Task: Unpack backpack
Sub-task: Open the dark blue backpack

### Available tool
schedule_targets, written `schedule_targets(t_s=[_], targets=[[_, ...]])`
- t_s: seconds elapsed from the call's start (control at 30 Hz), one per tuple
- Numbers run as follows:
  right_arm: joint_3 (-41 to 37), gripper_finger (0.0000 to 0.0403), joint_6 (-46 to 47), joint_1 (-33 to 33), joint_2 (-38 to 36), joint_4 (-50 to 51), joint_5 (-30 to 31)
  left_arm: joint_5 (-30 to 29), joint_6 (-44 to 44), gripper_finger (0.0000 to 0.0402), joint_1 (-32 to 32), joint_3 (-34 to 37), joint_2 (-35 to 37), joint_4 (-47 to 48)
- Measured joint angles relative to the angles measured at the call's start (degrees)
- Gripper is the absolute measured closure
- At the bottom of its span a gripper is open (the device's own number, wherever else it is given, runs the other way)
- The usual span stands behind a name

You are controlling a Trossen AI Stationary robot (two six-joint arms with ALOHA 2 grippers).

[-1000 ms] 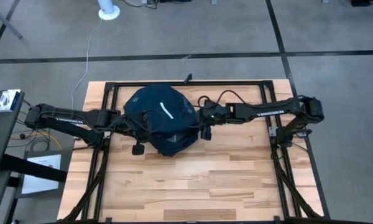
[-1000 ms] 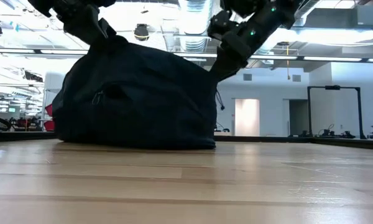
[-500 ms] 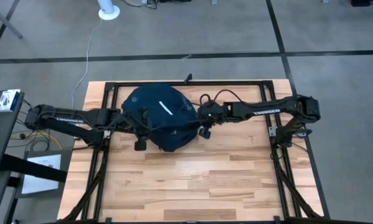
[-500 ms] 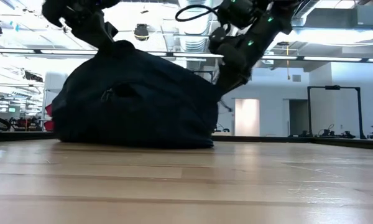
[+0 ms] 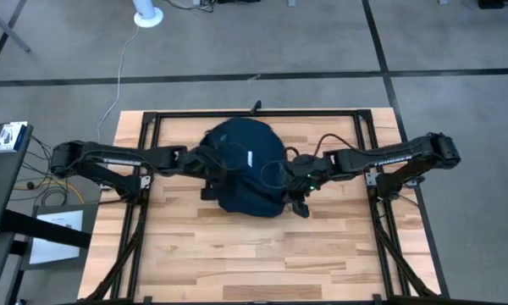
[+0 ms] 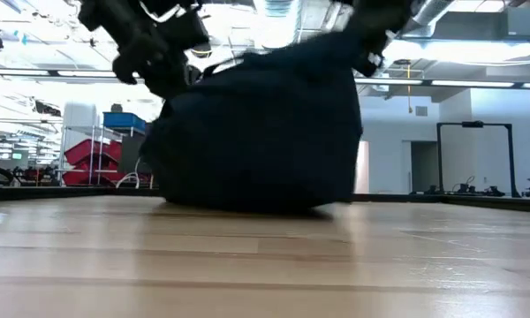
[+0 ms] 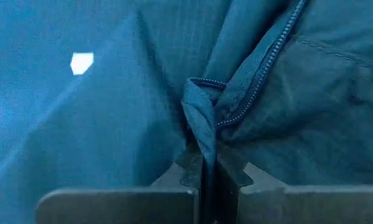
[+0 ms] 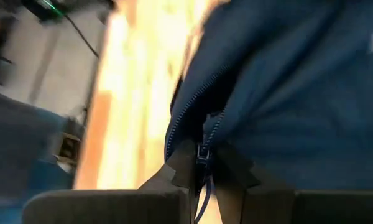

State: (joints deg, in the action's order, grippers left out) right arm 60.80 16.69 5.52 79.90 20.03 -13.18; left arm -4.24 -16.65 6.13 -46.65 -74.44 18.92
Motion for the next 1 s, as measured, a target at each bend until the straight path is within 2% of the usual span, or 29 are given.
schedule_targets(t_s=[0.1, 0.23, 0.5, 0.63, 0.8, 0.9, 1.0], targets=[[0.0, 0.0374, 0.0, 0.1, 0.5, -3.3, 0.0, 0.1, 0.0, 0.0401, 0.0, -0.3, -2.5, 0.0], [0.0, 0.0344, 1.7, -1.6, 1.4, -2.3, 0.1, -0.1, 0.7, 0.0401, -0.3, -0.5, -2.2, 1.0], [0.0, 0.0279, 5.0, -4.2, 1.9, -2.3, 0.0, -2.5, 5.4, 0.0395, -0.3, -0.4, 5.2, -0.4], [0.1, 0.0228, 5.1, -4.8, 1.9, -2.2, 0.3, -2.4, 7.6, 0.0357, -0.4, -0.4, 7.9, -0.7], [0.1, 0.0171, 5.8, -5.7, 1.9, -2.2, 0.5, -2.3, 15.4, 0.0284, 0.0, -0.4, 8.5, -1.9], [0.1, 0.0154, 5.4, -6.2, 1.9, -1.7, 0.5, -2.2, 20.0, 0.0244, 0.4, -0.4, 8.0, -1.6], [0.1, 0.0150, 5.4, -6.8, 1.9, 0.5, 0.5, -1.6, 20.9, 0.0216, 0.3, -0.4, 8.3, -0.1]])
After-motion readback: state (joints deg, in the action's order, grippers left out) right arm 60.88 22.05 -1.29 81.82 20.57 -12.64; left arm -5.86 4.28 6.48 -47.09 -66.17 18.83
